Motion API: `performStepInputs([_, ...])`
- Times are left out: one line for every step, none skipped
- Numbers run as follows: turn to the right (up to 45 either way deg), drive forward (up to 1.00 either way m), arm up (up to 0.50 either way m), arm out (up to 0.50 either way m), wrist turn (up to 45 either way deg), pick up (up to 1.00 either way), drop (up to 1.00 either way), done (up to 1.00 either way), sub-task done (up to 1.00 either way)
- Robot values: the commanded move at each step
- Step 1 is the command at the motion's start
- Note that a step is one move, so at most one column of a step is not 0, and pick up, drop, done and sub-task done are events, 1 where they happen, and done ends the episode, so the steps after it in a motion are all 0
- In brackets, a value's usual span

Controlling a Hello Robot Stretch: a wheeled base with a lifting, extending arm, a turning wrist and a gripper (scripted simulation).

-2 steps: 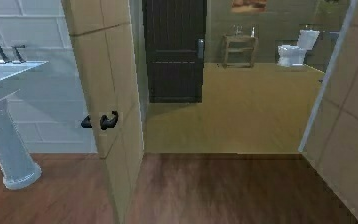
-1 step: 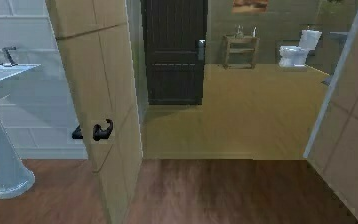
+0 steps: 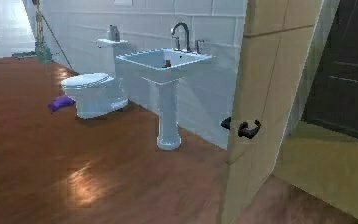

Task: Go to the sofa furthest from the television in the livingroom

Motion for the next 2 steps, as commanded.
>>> performStepInputs([-42.0, 0.0, 0.0, 0.0, 0.0, 0.0, 0.0, 0.0, 0.0])
performStepInputs([0.0, 1.0, 0.0, 0.0, 0.0, 0.0, 0.0, 0.0, 0.0])
